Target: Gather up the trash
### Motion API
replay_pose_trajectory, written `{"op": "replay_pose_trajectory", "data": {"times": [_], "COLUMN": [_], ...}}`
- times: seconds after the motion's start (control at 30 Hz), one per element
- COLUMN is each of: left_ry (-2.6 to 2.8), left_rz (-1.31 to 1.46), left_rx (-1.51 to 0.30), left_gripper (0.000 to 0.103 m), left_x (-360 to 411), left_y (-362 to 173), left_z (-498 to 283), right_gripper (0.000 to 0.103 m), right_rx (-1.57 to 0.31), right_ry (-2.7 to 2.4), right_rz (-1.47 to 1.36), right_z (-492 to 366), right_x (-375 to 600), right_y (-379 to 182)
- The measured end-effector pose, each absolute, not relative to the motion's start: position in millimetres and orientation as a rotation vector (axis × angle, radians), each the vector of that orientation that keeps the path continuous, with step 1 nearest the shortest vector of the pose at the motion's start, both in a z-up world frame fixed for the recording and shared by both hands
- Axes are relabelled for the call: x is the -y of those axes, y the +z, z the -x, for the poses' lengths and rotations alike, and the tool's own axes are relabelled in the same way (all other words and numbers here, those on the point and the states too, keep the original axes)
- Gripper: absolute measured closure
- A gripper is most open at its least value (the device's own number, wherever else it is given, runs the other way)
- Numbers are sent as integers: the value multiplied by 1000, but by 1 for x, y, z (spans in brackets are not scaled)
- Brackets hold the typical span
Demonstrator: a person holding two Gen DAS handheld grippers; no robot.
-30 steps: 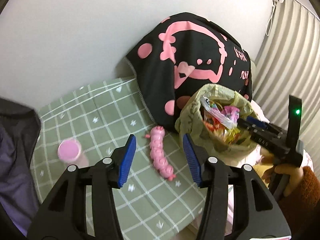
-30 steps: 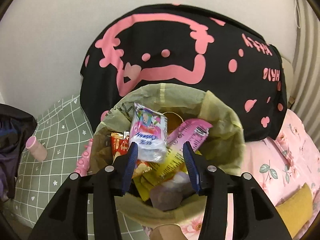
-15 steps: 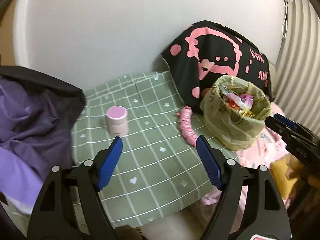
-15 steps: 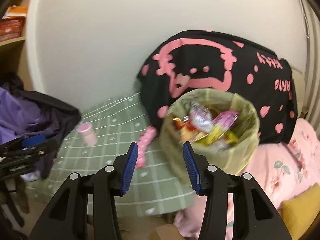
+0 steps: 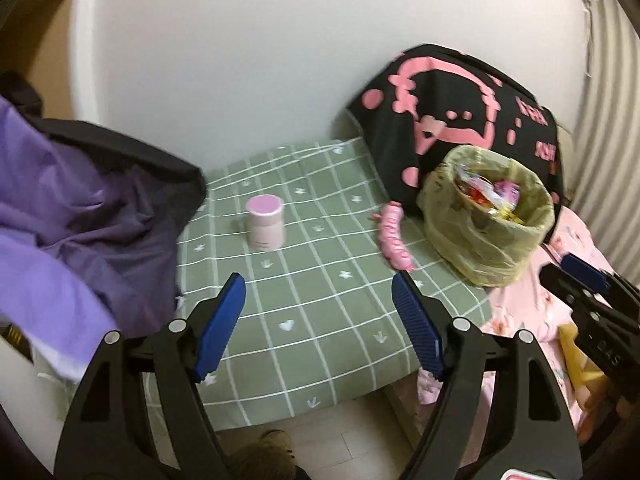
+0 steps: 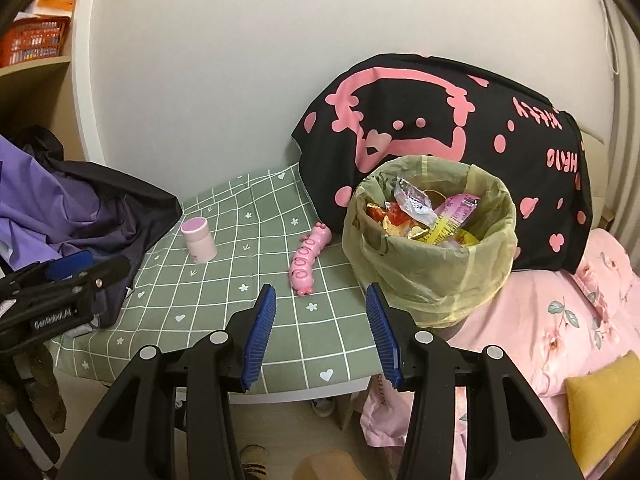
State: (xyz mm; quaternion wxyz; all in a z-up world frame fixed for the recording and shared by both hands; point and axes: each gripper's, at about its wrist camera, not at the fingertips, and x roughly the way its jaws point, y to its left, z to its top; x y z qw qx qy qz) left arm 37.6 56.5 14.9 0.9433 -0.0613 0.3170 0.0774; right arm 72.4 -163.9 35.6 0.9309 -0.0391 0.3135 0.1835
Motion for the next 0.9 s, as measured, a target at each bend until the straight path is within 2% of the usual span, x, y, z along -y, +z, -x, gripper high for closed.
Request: {"op": "replay_pose_trajectory", "data": {"times": [0.9], "left_ry": [77], "left_rz": [83], "left_rx": [-604], "left_gripper": [32], "left_x": [-29], "left_y": [26], "left_z": [-22], "right_gripper": [59], "right_rx": [-600], "right_ry": [329], "right_rz": [70], "right_z": [-50], "right_x": [179], "right_y": [44]}}
